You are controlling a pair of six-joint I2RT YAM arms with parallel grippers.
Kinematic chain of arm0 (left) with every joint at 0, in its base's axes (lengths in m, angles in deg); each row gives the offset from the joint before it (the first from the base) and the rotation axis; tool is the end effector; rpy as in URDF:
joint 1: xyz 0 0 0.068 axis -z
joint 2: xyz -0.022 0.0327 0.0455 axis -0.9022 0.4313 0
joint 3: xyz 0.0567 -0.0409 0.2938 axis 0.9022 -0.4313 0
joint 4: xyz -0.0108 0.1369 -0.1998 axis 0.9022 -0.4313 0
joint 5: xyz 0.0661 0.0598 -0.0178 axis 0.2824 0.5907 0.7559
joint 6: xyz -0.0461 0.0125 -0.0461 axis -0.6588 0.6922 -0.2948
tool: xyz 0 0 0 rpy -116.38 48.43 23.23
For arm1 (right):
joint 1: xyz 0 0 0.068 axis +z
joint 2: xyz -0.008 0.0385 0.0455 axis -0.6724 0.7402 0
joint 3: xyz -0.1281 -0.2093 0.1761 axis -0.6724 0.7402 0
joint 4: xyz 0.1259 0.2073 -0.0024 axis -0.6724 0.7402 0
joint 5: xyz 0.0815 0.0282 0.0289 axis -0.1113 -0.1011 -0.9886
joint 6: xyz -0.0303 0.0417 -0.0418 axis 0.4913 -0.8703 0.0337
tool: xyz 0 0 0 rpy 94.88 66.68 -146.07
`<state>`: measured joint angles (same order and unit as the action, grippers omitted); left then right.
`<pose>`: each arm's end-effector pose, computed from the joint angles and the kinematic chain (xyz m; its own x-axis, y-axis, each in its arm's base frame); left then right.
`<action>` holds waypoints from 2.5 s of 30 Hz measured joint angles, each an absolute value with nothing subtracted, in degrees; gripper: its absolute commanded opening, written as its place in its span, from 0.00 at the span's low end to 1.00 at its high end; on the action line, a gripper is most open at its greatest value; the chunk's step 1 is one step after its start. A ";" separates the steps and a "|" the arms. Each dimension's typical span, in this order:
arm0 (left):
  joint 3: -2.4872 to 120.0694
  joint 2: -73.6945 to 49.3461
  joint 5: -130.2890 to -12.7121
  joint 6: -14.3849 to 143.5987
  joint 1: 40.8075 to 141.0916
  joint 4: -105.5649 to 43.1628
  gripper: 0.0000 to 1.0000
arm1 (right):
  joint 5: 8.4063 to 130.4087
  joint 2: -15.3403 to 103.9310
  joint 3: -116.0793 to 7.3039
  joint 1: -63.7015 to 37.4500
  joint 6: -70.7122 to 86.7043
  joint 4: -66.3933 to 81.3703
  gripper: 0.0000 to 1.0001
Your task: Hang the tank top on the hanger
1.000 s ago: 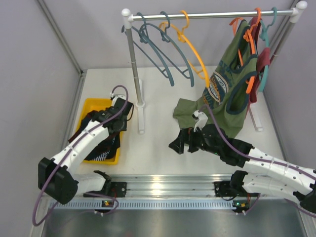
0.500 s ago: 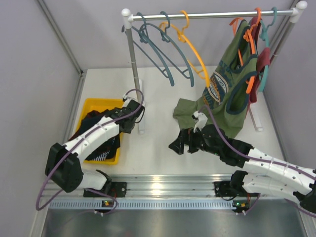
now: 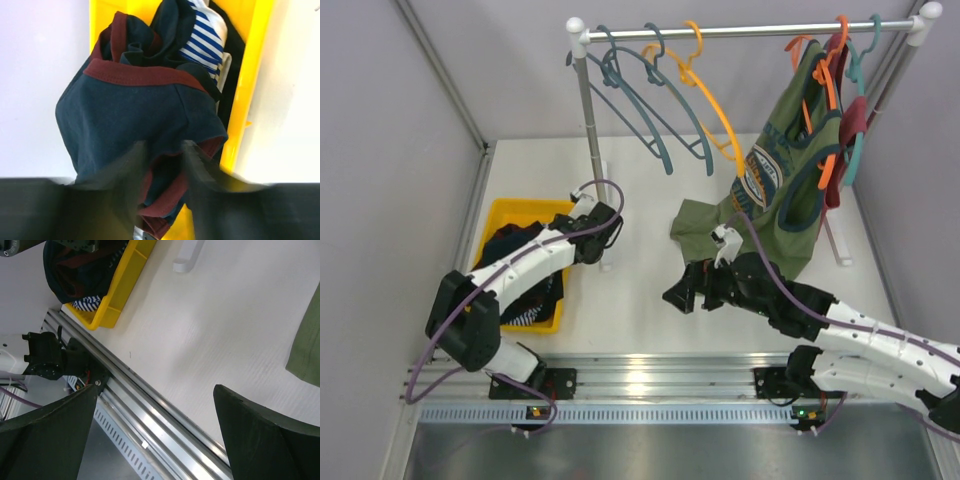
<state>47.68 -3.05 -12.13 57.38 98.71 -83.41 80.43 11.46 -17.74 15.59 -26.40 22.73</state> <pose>0.2315 -0.1080 0.2691 -0.8057 0.3039 -0.5083 -0.0932 0.7825 0.6156 0.0933 0.1423 0.3023 -0.7079 0.1097 -0.6977 -0.4656 0.6703 0.5779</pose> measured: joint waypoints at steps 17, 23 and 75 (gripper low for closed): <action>64.49 -8.25 -13.31 54.82 99.06 -92.99 0.00 | 79.64 12.75 -17.76 16.44 -26.18 20.59 1.00; 72.95 -16.91 -18.38 53.53 99.10 -96.07 0.00 | 80.40 21.58 -20.69 20.90 -25.29 17.26 1.00; 110.71 -20.40 -31.08 55.52 99.19 -101.14 0.00 | 91.55 53.67 -64.38 25.76 -2.90 7.78 0.00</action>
<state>110.71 -20.40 -31.08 55.52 99.19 -101.14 91.55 53.67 -64.38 25.76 -2.90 7.78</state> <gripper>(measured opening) 0.012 0.018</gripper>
